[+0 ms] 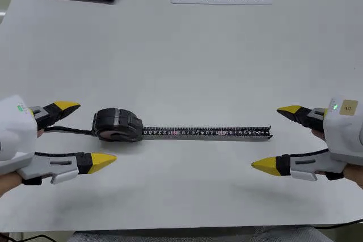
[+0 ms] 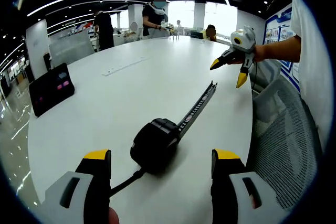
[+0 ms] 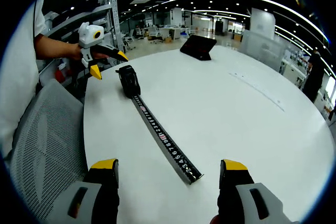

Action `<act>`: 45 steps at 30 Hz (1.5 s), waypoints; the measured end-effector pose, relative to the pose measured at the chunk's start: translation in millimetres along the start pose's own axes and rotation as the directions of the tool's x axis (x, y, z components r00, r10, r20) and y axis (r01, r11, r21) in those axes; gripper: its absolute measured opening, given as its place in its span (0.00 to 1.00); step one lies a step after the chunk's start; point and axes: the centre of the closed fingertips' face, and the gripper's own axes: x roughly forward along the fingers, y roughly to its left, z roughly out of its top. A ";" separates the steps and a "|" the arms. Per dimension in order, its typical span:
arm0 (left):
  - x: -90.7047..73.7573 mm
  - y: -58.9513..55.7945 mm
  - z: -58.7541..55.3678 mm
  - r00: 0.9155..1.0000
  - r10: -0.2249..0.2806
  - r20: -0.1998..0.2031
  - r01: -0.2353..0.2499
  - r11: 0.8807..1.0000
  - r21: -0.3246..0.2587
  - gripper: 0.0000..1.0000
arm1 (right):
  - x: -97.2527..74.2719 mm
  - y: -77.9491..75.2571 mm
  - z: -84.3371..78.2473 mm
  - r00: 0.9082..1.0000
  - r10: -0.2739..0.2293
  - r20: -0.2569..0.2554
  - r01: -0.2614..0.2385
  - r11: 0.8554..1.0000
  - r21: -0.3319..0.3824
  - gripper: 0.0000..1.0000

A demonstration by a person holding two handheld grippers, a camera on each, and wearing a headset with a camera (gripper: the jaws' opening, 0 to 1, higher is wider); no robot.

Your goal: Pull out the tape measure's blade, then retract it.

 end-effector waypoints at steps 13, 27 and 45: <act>-8.7 -11.7 -6.6 1.000 0.017 0.016 -0.016 0.998 -0.055 0.86 | -8.3 10.8 -2.2 0.999 -0.030 0.016 0.030 0.999 0.020 0.90; -17.0 -16.2 -16.7 0.999 0.037 0.012 -0.036 0.995 -0.096 0.92 | -15.9 14.5 -6.4 0.997 -0.063 0.038 0.061 0.997 0.056 0.96; -13.5 -19.4 -19.4 0.998 0.049 0.031 -0.045 0.991 -0.122 0.91 | -10.6 17.1 -11.0 0.990 -0.113 0.087 0.105 0.990 0.092 0.97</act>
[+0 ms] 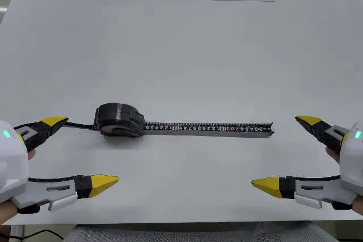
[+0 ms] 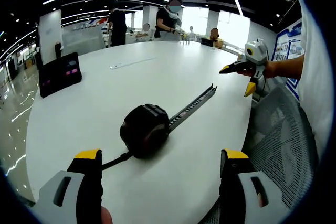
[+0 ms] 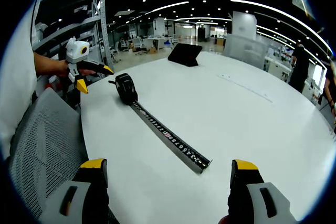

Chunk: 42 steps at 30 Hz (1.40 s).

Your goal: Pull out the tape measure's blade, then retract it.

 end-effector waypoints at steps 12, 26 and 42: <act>2.1 -6.2 -3.8 1.000 -0.006 0.014 0.007 0.999 -0.037 0.90 | 2.0 1.9 -6.9 1.000 -0.002 0.007 0.002 1.000 0.028 0.96; 4.1 -8.5 -3.1 1.000 -0.006 0.018 0.007 0.999 -0.045 0.90 | 2.9 2.6 -7.5 1.000 0.002 0.002 -0.002 1.000 0.023 0.95; 3.1 -7.5 -6.6 1.000 0.004 0.012 -0.003 0.998 -0.058 0.90 | 2.8 3.9 -6.9 1.000 0.009 -0.002 -0.009 1.000 0.018 0.95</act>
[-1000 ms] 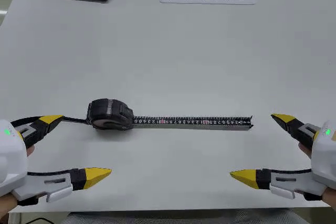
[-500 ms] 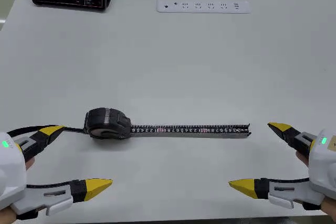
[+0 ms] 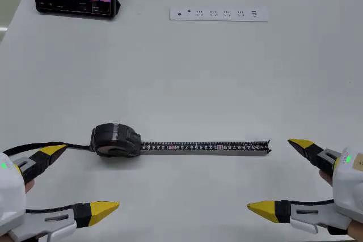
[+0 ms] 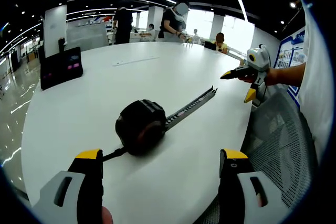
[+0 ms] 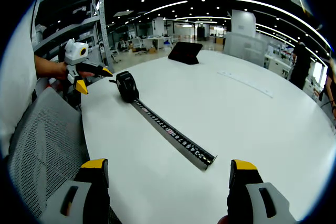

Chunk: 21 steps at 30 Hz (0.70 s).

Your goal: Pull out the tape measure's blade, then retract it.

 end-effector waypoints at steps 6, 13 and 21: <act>0.2 0.0 0.5 1.000 0.003 0.002 -0.003 1.000 -0.001 0.89 | -0.2 0.4 -2.1 1.000 -0.001 -0.004 0.001 1.000 0.000 0.95; -0.7 0.1 0.8 1.000 0.003 0.005 -0.003 1.000 -0.007 0.89 | -1.1 1.0 -3.1 1.000 0.003 -0.006 -0.003 1.000 0.003 0.95; 1.1 -0.1 3.4 1.000 0.002 0.013 -0.002 1.000 -0.023 0.89 | 0.4 2.8 -1.3 1.000 0.011 -0.002 -0.011 1.000 0.003 0.95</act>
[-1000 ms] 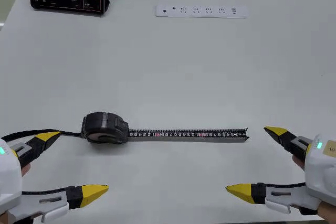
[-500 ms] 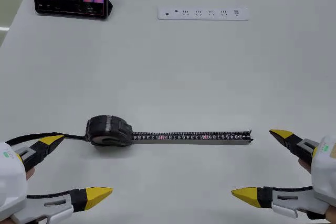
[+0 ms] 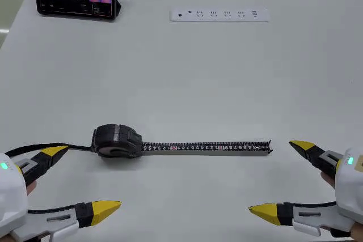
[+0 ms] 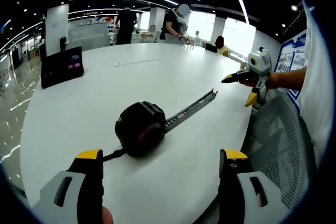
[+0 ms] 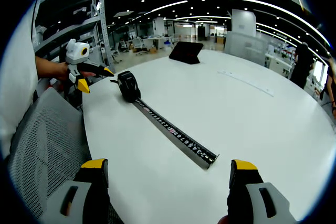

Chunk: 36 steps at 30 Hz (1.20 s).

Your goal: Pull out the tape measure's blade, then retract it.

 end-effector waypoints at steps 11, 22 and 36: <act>17.9 3.3 7.4 0.999 0.037 0.003 -0.036 0.998 -0.052 0.89 | -0.9 -5.7 -0.1 1.000 -0.004 -0.003 0.004 1.000 -0.003 0.94; 32.5 7.9 14.5 0.998 0.060 0.011 -0.059 0.993 -0.103 0.88 | -0.2 -5.0 0.1 1.000 -0.002 0.002 0.002 1.000 0.007 0.94; 41.0 7.6 19.1 0.998 0.064 0.020 -0.060 0.988 -0.141 0.85 | -2.4 -8.8 0.2 1.000 -0.009 0.005 0.009 1.000 0.007 0.94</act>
